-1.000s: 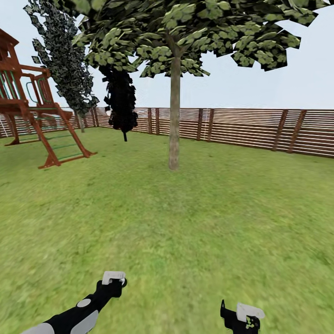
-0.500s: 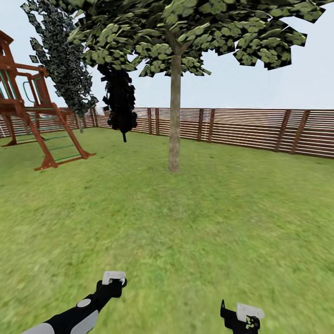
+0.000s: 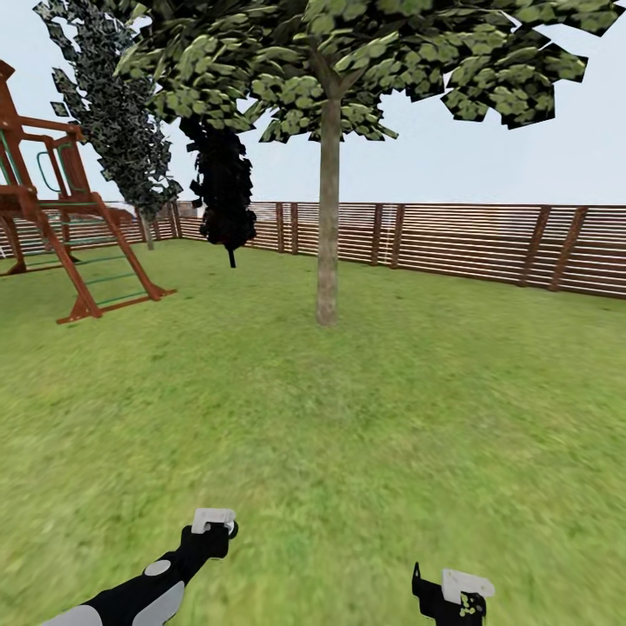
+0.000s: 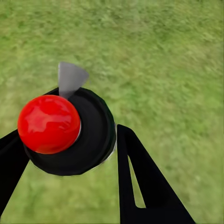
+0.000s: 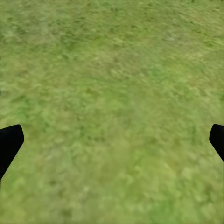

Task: In the garden, pick up the pesticide atomizer on the floor and spray pesticide onto both trees until each tree trunk is fully covered.

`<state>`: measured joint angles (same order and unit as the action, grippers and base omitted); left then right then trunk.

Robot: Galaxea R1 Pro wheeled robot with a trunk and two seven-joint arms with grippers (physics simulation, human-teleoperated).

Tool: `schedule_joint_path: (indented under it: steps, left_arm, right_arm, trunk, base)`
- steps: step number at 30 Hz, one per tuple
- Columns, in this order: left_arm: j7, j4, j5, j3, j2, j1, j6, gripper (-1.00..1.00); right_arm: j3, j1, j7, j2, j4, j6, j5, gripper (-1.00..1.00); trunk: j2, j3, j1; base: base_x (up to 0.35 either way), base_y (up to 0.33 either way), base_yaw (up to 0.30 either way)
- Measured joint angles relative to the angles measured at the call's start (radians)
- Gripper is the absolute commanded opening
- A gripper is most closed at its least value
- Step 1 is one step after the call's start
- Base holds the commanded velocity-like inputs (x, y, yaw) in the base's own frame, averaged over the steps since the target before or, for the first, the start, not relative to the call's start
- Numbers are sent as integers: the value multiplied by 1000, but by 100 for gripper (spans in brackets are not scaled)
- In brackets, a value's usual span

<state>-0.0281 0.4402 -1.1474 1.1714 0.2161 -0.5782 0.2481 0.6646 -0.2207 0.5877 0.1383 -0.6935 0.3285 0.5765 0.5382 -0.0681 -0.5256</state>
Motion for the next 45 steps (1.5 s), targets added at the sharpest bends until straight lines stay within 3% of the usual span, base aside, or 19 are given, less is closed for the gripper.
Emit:
schedule_joint_path:
  steps: [45]
  left_arm:
    - [0,-1,1,0,-7,0,1,-100]
  right_arm:
    - [3,0,0,0,0,2,0,100]
  trunk:
    - [0,0,0]
  base:
    - [334,0,0]
